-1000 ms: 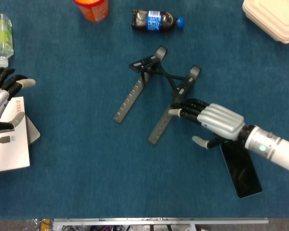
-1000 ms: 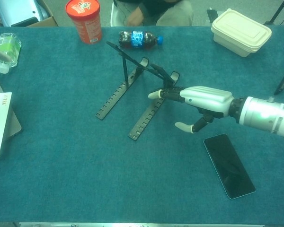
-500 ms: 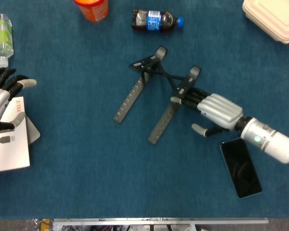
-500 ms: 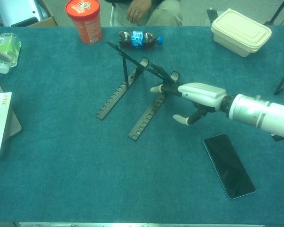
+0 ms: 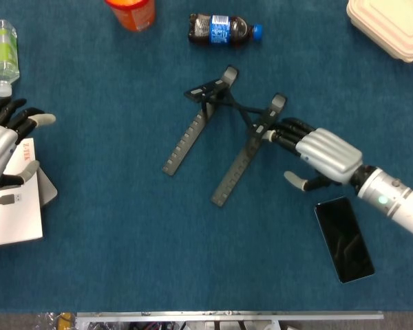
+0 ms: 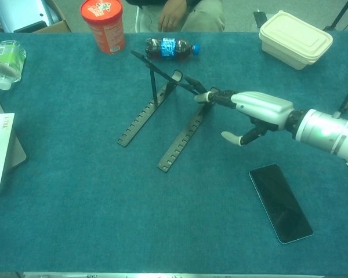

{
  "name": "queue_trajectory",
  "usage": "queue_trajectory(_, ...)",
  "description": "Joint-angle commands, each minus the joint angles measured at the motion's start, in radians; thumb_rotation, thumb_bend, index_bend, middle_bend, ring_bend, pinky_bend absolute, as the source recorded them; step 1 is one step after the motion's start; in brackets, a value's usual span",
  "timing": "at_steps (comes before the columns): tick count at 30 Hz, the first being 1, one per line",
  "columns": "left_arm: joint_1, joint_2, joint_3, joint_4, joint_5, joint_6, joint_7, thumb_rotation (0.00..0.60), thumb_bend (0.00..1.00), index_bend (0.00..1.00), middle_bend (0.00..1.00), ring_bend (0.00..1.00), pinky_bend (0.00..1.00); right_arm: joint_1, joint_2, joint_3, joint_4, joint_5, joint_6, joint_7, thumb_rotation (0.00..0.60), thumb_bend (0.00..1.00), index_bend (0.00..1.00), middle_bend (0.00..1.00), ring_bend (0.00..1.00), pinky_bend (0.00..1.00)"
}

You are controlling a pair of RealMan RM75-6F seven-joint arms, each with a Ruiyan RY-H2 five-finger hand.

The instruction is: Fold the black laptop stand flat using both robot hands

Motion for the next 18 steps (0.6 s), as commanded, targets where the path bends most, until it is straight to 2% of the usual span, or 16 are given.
queue_trajectory(1, 0.0, -0.001, 0.0, -0.001, 0.0, 0.0, 0.003, 0.6, 0.36, 0.19, 0.17, 0.06, 0.03, -0.011, 0.012, 0.013, -0.007, 0.012, 0.019, -0.011, 0.6, 0.42, 0.0, 0.0, 0.0, 0.0)
queue_trajectory(9, -0.002, 0.003, -0.001, -0.012, -0.001, -0.001, 0.013, 0.6, 0.36, 0.19, 0.17, 0.06, 0.03, -0.028, 0.046, 0.016, -0.035, 0.01, 0.049, -0.001, 0.6, 0.42, 0.0, 0.0, 0.0, 0.0)
queue_trajectory(18, -0.001, 0.007, 0.0, -0.018, -0.003, -0.001, 0.021, 0.6, 0.36, 0.19, 0.17, 0.06, 0.03, -0.019, 0.053, -0.055, -0.093, -0.085, 0.031, 0.03, 0.6, 0.42, 0.0, 0.0, 0.0, 0.0)
